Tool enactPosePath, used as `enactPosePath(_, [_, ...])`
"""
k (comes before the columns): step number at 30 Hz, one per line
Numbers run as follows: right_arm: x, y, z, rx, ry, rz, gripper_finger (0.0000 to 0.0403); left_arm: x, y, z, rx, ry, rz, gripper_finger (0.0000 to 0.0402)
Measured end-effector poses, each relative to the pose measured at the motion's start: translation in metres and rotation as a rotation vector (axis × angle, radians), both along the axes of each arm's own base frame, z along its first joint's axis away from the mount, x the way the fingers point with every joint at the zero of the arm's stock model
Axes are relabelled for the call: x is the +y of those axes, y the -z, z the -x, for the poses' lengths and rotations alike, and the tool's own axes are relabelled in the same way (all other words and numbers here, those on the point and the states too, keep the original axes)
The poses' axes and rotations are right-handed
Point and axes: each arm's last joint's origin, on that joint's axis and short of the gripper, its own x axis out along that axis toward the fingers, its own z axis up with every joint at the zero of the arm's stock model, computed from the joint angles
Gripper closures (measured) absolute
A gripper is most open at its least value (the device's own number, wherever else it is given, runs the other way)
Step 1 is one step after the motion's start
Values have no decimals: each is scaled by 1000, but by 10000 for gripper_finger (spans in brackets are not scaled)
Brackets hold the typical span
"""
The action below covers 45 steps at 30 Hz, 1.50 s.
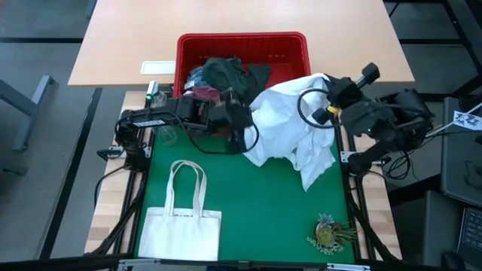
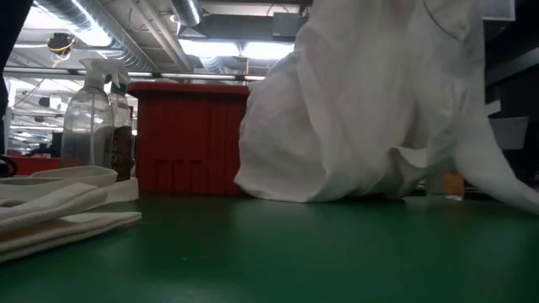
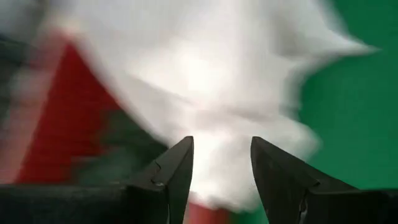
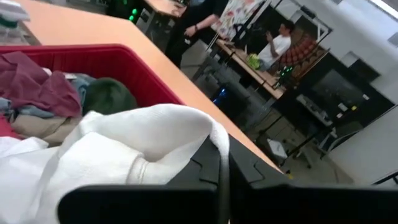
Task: Fold Laundry from Bin
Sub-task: Fold the white polo shirt
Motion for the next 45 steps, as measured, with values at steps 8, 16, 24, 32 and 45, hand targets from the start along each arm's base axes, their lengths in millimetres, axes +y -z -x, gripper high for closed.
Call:
enactPosePath(8, [-5, 1, -2, 12, -10, -34, 400, -24, 72, -12, 261, 176, 114, 246])
enactPosePath(16, [-5, 1, -2, 33, -17, -21, 400, -22, 155, -17, 422, 258, 49, 246])
enactPosePath(24, [-4, 1, -2, 33, -17, -21, 400, -5, 212, -19, 393, 277, -37, 246])
enactPosePath(32, [-4, 1, -2, 33, -17, -21, 400, 18, 245, -13, 380, 283, -110, 246])
enactPosePath(45, [-4, 1, -2, 49, -22, -12, 400, 52, 273, -5, 266, 252, -39, 246])
